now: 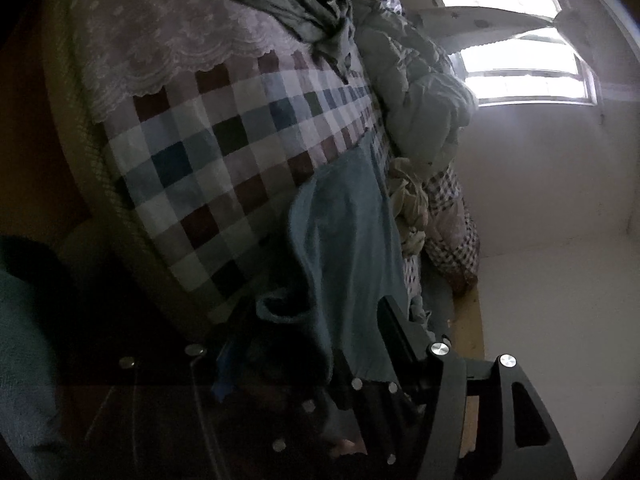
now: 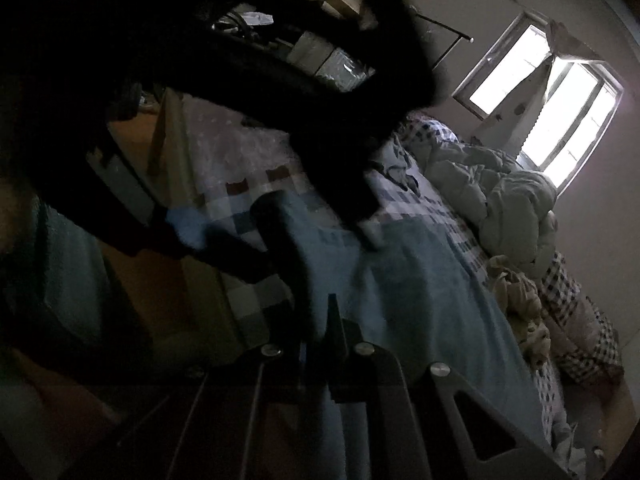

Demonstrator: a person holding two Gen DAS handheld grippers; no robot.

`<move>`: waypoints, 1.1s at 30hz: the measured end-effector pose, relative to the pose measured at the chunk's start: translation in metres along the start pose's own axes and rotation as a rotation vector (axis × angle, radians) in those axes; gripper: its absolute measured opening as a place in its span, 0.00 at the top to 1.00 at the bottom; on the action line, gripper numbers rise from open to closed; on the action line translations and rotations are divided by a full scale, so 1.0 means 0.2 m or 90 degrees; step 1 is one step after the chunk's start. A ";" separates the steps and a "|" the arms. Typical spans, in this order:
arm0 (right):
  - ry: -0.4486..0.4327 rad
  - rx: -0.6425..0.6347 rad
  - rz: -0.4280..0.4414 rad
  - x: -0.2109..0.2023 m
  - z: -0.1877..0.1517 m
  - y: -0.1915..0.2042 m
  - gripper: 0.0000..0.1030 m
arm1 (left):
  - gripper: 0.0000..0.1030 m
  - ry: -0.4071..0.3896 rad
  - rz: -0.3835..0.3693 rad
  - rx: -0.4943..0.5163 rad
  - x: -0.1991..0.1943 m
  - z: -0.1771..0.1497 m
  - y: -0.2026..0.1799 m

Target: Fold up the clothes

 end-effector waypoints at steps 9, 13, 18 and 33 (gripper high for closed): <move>-0.019 0.043 0.039 -0.06 0.01 -0.07 0.95 | 0.38 0.022 -0.014 -0.002 0.10 0.02 -0.04; -0.023 0.067 0.047 -0.06 0.03 -0.13 0.95 | 0.56 0.026 -0.013 0.001 0.12 0.02 -0.06; -0.023 0.067 0.042 -0.07 0.03 -0.12 0.95 | 0.92 0.022 -0.003 0.000 0.11 0.03 -0.05; 0.012 0.098 -0.151 -0.20 -0.15 -0.19 0.49 | 0.96 0.036 -0.085 0.115 0.01 0.02 -0.46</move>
Point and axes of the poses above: each gripper's, at about its wrist camera, not at the fingertips, and x roughly the way its jaws point, y to its left, z to its top, the point moved 2 cm from there along x, roughly the way its jaws point, and after that the axes turned 1 degree about -x, right-handed, at the moved point
